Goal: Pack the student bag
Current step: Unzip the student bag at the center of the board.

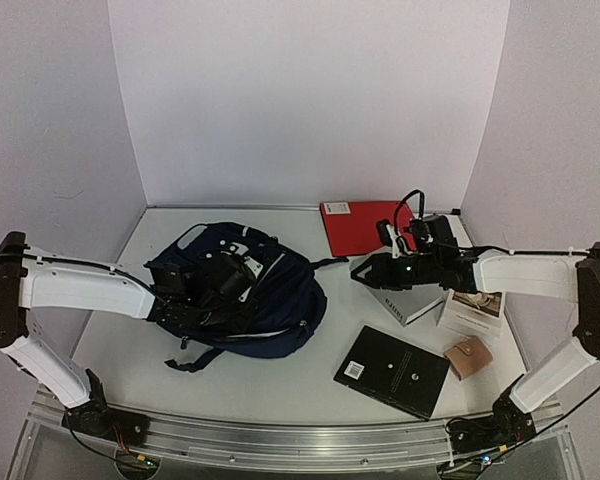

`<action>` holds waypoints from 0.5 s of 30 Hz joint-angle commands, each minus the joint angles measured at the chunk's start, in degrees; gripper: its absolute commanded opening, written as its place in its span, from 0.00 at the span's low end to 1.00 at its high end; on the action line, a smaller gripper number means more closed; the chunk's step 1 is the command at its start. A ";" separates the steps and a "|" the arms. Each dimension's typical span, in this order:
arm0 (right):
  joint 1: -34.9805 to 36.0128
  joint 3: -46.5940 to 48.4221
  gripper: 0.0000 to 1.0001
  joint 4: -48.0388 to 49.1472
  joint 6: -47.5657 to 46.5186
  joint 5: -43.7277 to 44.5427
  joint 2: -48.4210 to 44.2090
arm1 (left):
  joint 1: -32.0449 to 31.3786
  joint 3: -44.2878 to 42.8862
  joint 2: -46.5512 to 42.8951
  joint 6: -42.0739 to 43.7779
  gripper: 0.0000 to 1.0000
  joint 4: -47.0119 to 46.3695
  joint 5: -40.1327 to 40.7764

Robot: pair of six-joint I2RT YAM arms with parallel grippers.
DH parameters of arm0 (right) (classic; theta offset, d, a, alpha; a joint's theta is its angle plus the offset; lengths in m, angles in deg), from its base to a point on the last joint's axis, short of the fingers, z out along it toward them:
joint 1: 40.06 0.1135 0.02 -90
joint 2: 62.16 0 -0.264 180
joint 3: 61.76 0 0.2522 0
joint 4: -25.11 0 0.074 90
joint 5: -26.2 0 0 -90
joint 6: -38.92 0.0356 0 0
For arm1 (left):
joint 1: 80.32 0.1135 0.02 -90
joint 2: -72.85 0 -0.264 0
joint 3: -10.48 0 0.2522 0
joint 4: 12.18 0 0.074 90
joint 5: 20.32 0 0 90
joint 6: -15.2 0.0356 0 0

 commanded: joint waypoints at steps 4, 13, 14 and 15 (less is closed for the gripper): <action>13.41 -6.17 0.60 5.77 -1.39 8.75 -7.93 | 1.59 -3.05 -5.95 -2.77 0.00 -0.80 -3.21; 20.54 -1.77 0.49 7.41 -7.66 7.99 0.12 | 2.53 -3.16 -8.92 -1.75 0.00 0.28 -5.12; 20.91 -0.92 0.47 7.42 -8.18 7.26 1.54 | 2.60 -3.28 -9.13 -1.63 0.00 0.51 -5.13; 21.28 -0.09 0.45 7.42 -8.57 6.57 2.89 | 2.73 -3.38 -9.29 -1.55 0.00 0.74 -5.18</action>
